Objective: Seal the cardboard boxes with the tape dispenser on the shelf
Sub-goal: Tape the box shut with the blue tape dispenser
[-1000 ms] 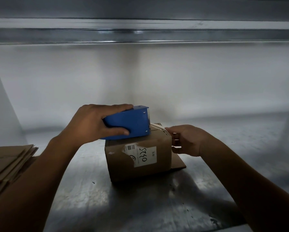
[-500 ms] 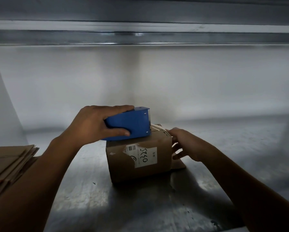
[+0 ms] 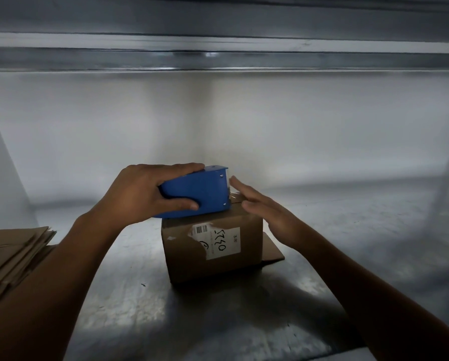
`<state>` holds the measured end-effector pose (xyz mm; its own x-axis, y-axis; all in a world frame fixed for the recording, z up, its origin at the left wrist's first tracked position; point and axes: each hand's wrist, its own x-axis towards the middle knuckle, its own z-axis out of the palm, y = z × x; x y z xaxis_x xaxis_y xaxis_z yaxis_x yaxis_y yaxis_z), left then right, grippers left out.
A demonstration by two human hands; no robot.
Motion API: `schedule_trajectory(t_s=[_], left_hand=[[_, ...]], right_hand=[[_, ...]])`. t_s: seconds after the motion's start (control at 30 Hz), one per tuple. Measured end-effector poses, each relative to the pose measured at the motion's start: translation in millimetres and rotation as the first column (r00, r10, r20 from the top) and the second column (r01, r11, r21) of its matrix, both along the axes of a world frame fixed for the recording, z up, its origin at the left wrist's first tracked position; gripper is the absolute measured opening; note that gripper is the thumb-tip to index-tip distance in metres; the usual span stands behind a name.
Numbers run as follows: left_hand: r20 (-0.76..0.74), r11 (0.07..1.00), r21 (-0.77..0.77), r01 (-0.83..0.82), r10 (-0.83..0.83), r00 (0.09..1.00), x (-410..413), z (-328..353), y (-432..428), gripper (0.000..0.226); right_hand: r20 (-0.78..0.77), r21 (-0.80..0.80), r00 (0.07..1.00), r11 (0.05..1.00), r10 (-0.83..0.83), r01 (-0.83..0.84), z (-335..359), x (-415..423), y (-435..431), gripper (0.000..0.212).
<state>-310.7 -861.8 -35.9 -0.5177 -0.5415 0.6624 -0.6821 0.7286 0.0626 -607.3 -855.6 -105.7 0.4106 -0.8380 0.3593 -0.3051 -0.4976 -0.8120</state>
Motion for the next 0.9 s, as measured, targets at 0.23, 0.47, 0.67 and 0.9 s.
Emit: schedule_trajectory(t_s=[0.23, 0.47, 0.67, 0.9], left_hand=[[0.024, 1.0, 0.001, -0.011, 0.011, 1.0, -3, 0, -2, 0.078], [0.037, 0.998, 0.054, -0.03, 0.028, 0.999, -8, 5, 3, 0.076], [0.12, 0.997, 0.055, -0.047, 0.04, 0.992, -10, 11, 4, 0.078], [0.2, 0.993, 0.097, -0.062, 0.041, 0.979, -13, 29, 5, 0.078]], right_hand=[[-0.387, -0.187, 0.917, 0.982, -0.095, 0.023, 12, -4, 4, 0.091], [-0.692, -0.309, 0.668, 0.948, -0.274, 0.068, 33, 1, 12, 0.102], [-0.662, -0.368, 0.694, 0.929, -0.284, 0.03, 38, 16, 18, 0.079], [-0.63, -0.323, 0.73, 0.944, -0.263, 0.062, 34, 20, 17, 0.087]])
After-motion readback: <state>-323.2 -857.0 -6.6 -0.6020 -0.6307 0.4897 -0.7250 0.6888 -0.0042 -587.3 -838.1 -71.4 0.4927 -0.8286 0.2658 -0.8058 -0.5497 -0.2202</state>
